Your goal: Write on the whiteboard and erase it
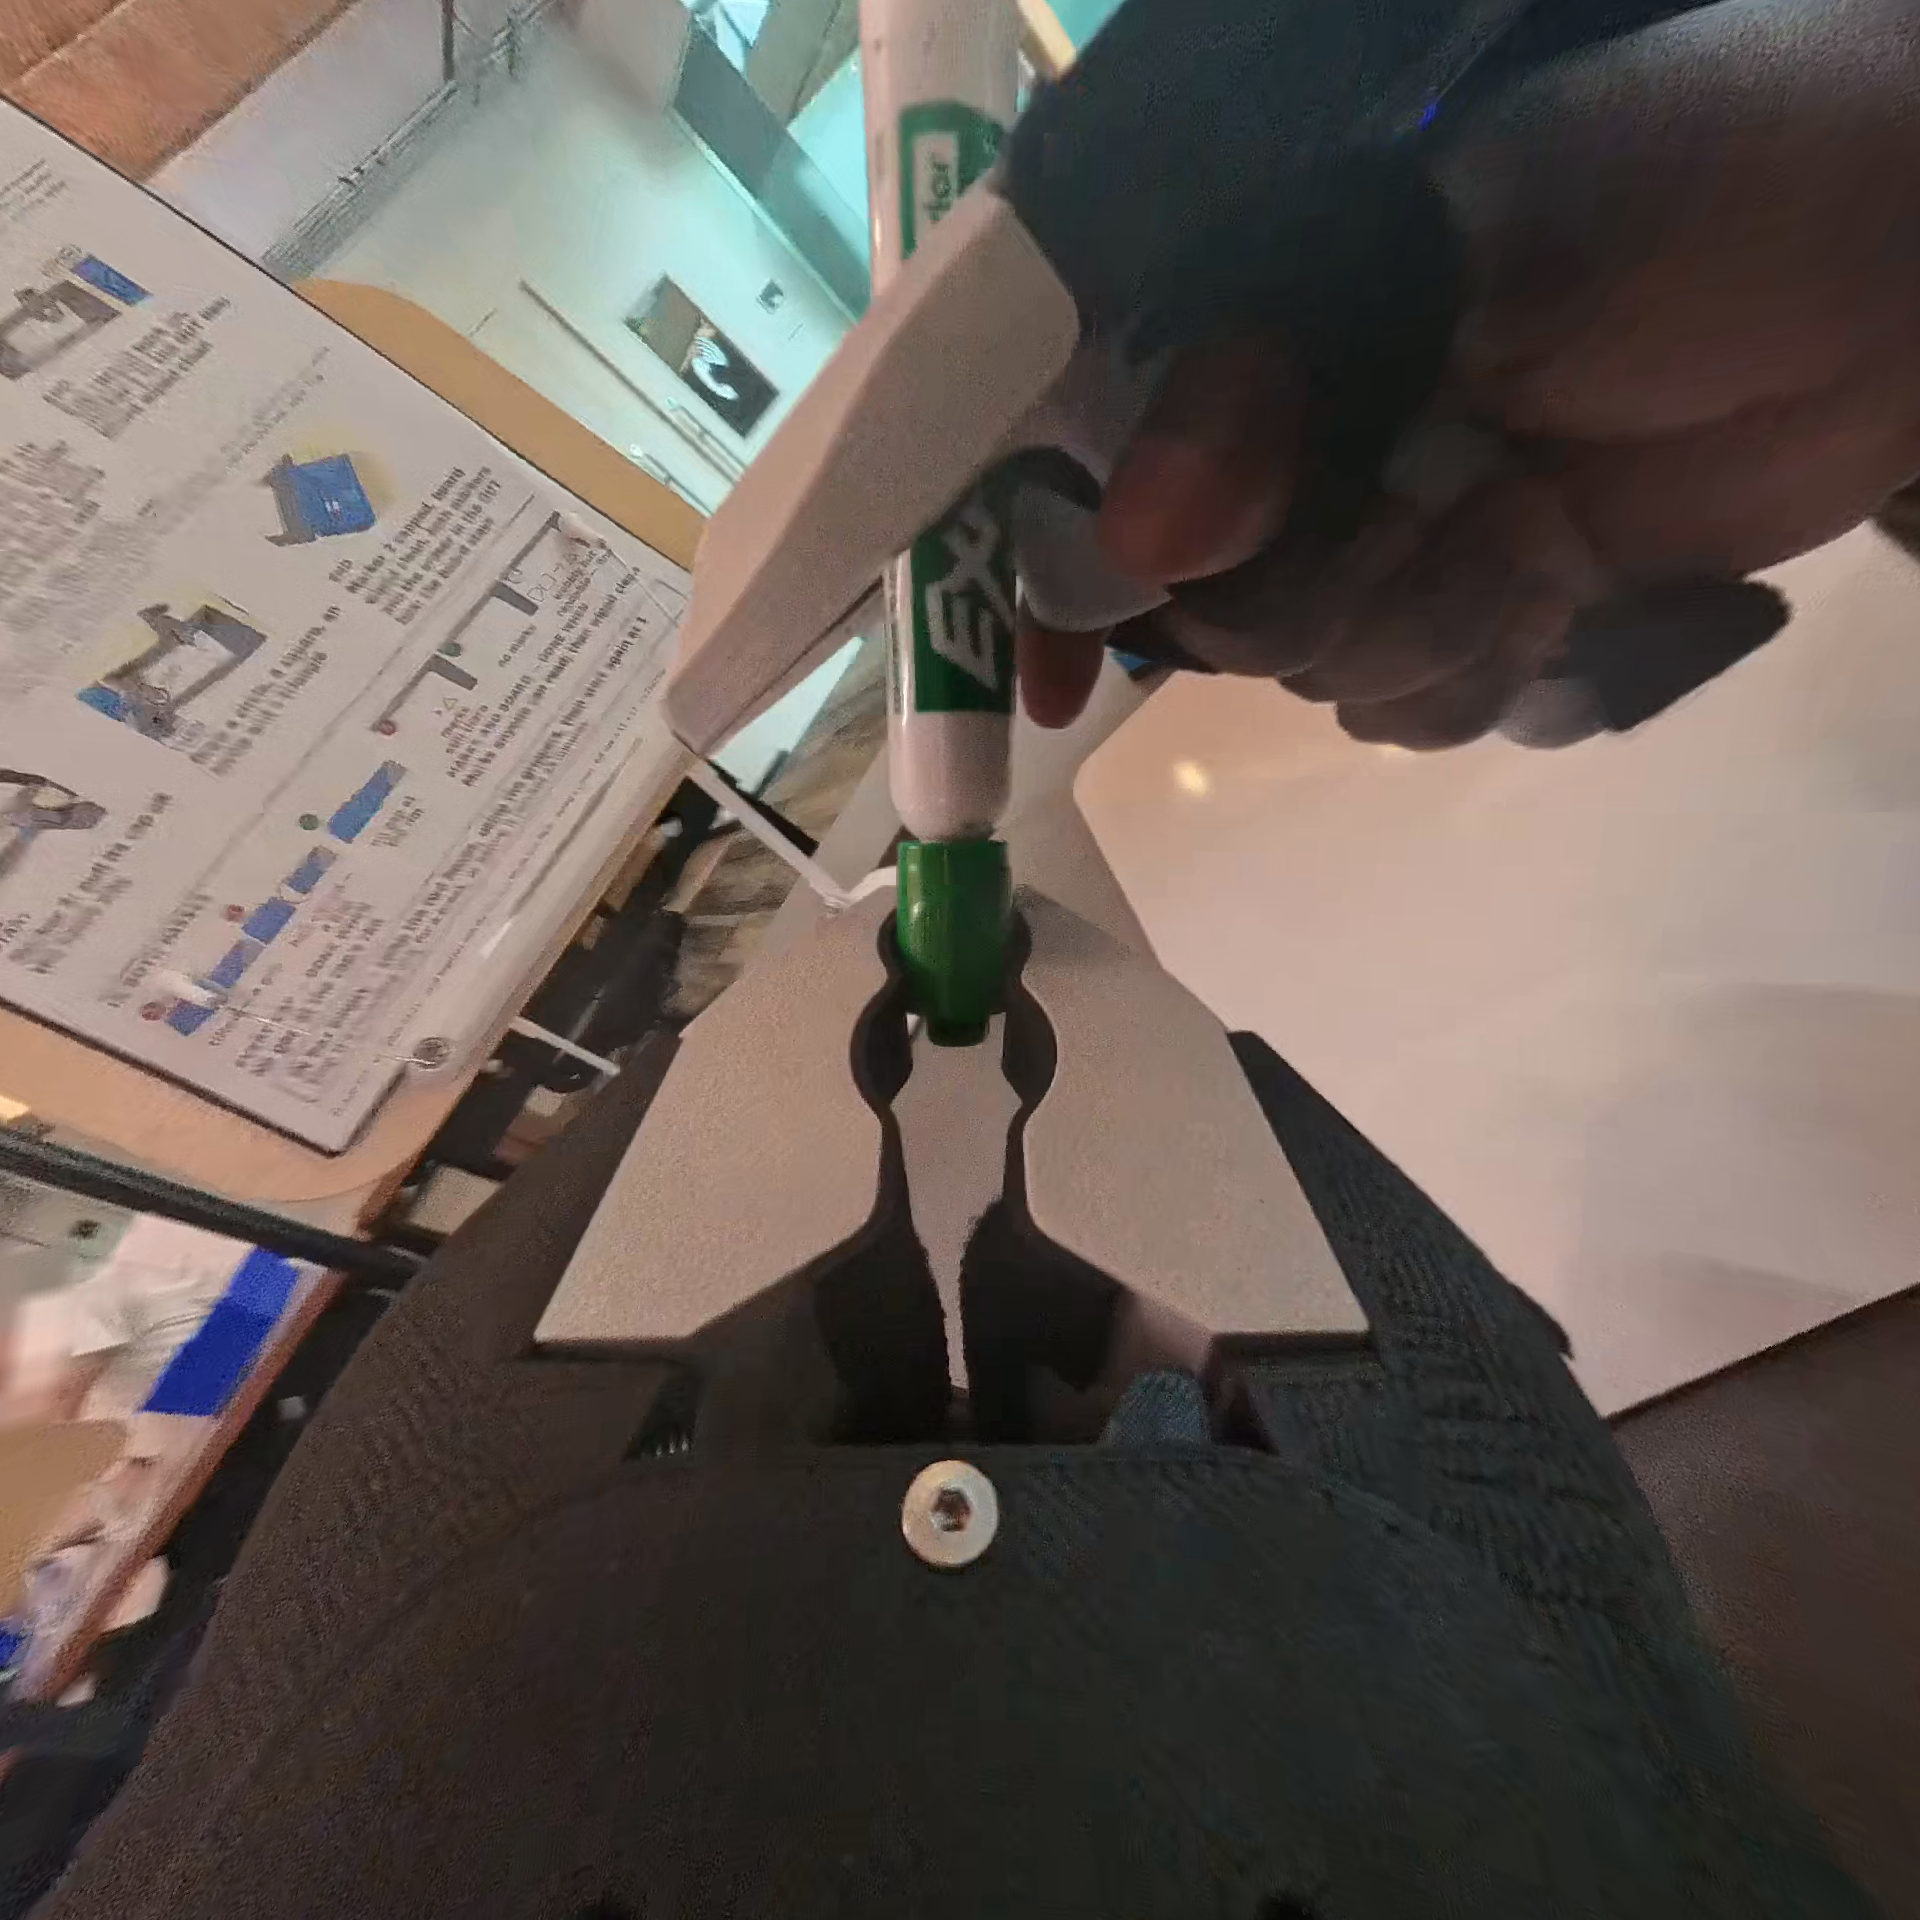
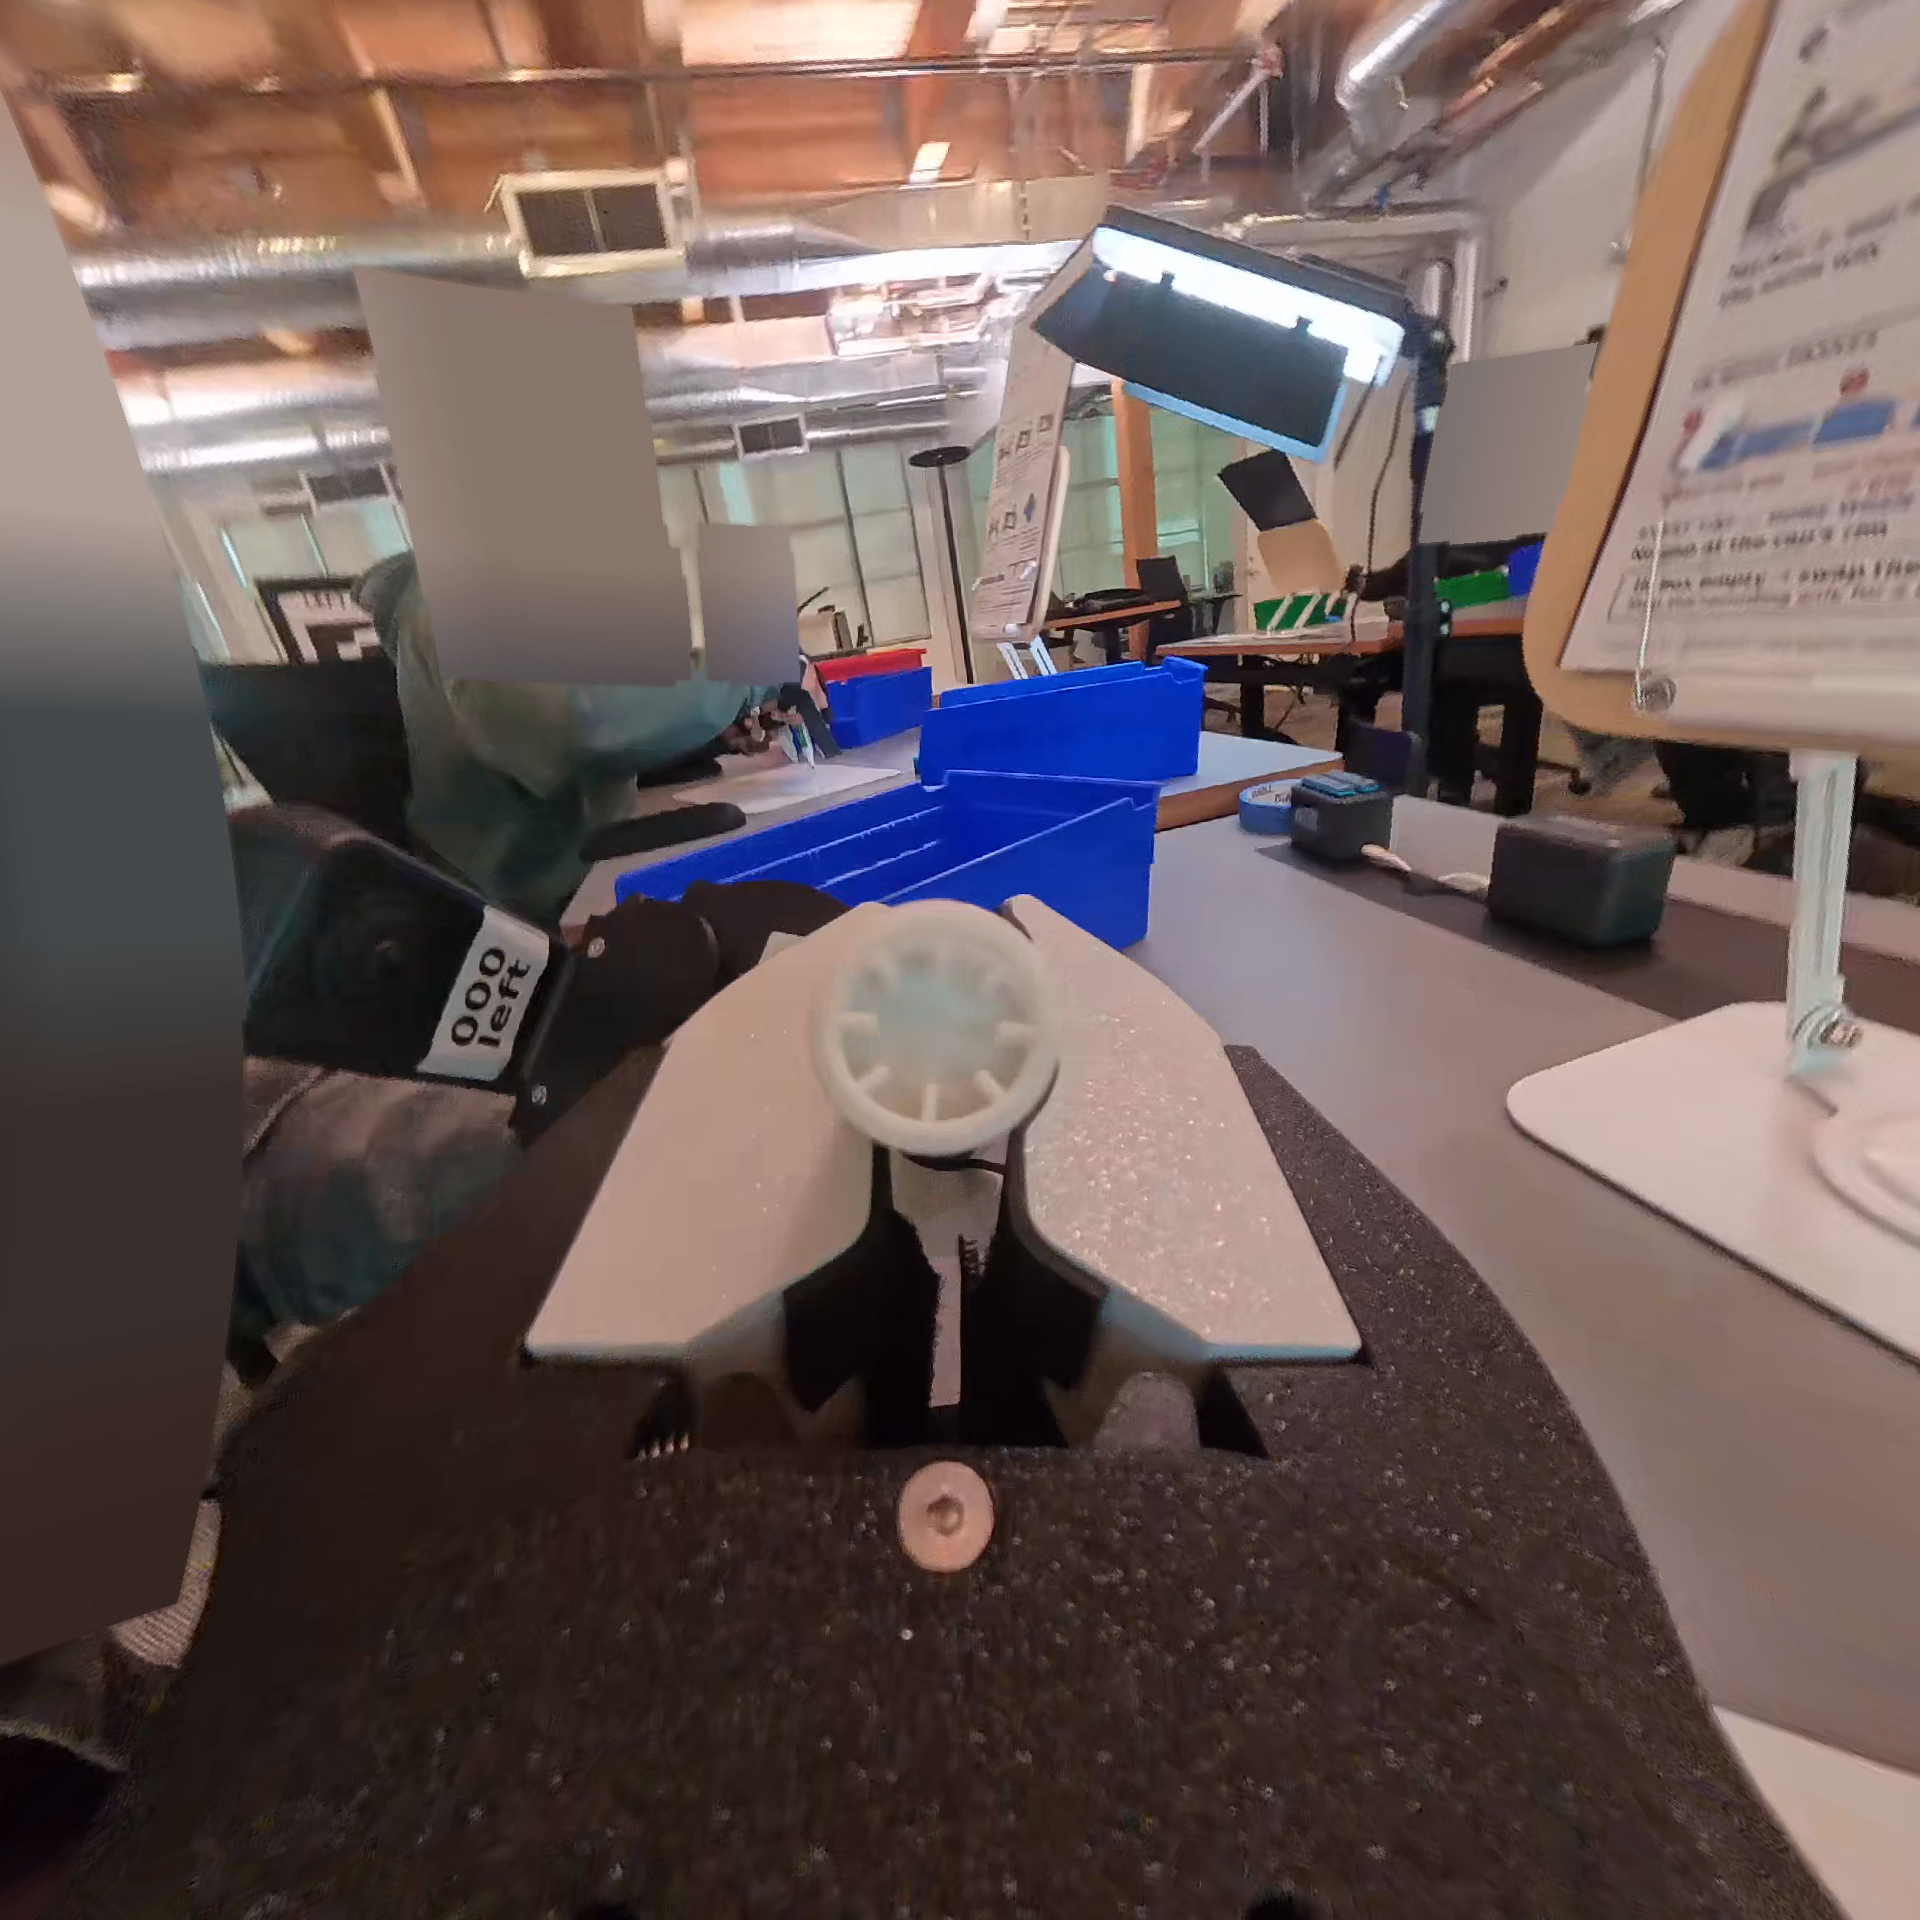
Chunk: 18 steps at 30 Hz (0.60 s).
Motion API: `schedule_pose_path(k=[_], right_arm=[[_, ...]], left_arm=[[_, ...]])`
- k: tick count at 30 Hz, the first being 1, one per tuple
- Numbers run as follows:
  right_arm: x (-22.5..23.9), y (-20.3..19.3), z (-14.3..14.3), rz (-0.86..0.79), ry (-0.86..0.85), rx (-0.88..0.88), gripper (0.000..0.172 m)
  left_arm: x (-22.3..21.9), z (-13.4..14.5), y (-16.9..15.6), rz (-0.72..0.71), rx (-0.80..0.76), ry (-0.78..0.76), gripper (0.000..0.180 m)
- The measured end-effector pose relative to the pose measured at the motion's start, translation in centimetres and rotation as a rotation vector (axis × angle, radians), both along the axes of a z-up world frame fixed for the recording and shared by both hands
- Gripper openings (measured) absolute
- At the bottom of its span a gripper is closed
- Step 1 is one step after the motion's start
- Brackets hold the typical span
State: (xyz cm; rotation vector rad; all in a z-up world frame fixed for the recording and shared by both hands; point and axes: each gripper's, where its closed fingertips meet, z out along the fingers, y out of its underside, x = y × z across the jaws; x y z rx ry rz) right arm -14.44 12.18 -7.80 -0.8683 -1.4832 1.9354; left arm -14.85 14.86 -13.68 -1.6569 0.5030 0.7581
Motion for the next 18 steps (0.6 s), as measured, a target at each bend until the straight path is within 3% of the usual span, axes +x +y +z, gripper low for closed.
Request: schedule_pose_path(k=[2, 4, 5, 6, 8, 9, 10, 12, 14, 15, 16, 18], right_arm=[[0.1, -0.1, -0.3, 0.014, 0.009, 0.023, 0.017], [0.7, -0.8, -0.6, -0.007, 0.110, 0.244, 0.017], [1.0, -1.2, -0.3, -0.019, 0.156, 0.320, 0.016], [0.9, -1.1, 0.1, -0.041, 0.151, 0.301, 0.017], [0.4, -0.1, 0.8, -0.041, 0.057, 0.058, 0.017], [0.1, 0.6, 0.9, -0.027, -0.011, -0.087, 0.016], [-0.2, 1.1, 0.7, -0.018, -0.072, -0.194, 0.016], [-0.6, 1.8, 0.2, -0.020, -0.117, -0.303, 0.016], [1.2, 3.7, 3.1, -0.073, 0.116, -0.225, 0.016], [2.9, 5.6, 5.4, -0.138, 0.240, -0.168, 0.016], [4.1, 7.4, 6.8, -0.209, 0.299, -0.105, 0.016], [4.9, 8.6, 6.9, -0.200, 0.296, -0.083, 0.016]], left_arm=[[1.1, -1.4, 0.2, -0.113, -0.104, -0.276, 0.013], [3.2, -2.2, -0.1, -0.291, -0.209, -0.650, 0.014], [3.1, -1.8, 0.0, -0.287, -0.177, -0.661, 0.014], [2.2, -1.3, 0.2, -0.197, -0.108, -0.468, 0.014], [-0.1, 0.8, -0.1, 0.063, 0.024, 0.131, 0.013], [-0.5, 1.4, -0.4, 0.138, 0.057, 0.330, 0.014], [-0.7, 1.2, -0.4, 0.153, 0.052, 0.349, 0.014], [-0.4, 0.1, 0.0, 0.065, 0.012, 0.072, 0.014], [-0.4, -4.0, -0.3, -0.041, -0.224, -0.497, 0.013], [-0.6, -4.5, -0.8, -0.095, -0.237, -0.804, 0.013], [-1.6, -2.5, -0.8, -0.113, -0.096, -0.825, 0.012], [-0.8, -0.9, 0.3, -0.099, -0.061, -0.559, 0.013]])
